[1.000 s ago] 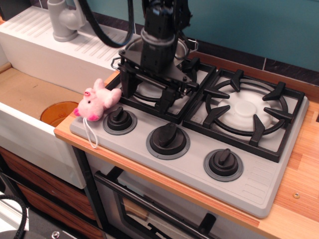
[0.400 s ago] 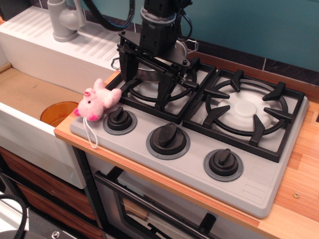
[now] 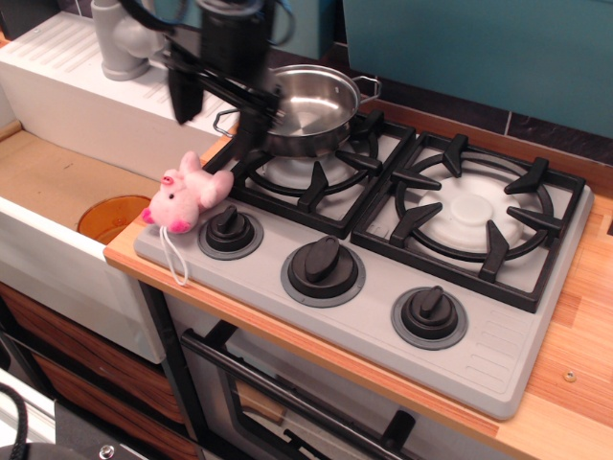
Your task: Put stuffedpig in pan
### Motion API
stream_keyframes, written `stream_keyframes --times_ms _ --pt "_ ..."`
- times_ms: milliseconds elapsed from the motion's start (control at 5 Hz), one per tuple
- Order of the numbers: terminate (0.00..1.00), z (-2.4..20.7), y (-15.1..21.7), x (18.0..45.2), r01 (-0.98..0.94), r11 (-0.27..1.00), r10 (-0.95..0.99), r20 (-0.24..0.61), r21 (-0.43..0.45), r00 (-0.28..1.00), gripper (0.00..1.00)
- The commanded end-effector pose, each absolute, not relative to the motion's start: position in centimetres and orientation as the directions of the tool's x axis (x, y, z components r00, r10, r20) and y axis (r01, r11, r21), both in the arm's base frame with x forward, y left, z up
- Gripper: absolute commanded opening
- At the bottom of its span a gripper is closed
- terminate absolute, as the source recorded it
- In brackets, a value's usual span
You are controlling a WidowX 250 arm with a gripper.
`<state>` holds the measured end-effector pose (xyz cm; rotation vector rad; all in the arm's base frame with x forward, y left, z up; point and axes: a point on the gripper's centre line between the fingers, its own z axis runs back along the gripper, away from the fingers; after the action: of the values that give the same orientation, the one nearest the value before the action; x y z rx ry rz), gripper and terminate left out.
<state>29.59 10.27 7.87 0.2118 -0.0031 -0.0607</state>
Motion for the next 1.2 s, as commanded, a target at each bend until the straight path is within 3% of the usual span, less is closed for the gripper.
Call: stream_keyframes --times_ms 0,600,1000 --pt "0.0 10.4 13.3 29.4 0.055 0.959 -0.082 0.085 0.277 0.993 1.0" --pt "0.0 4.3 14.2 27.6 0.023 0.973 -0.055 0.135 0.232 0.989 1.0" --pt "0.0 2.6 12.6 26.1 -0.013 0.976 -0.022 0.154 0.219 0.988 1.0"
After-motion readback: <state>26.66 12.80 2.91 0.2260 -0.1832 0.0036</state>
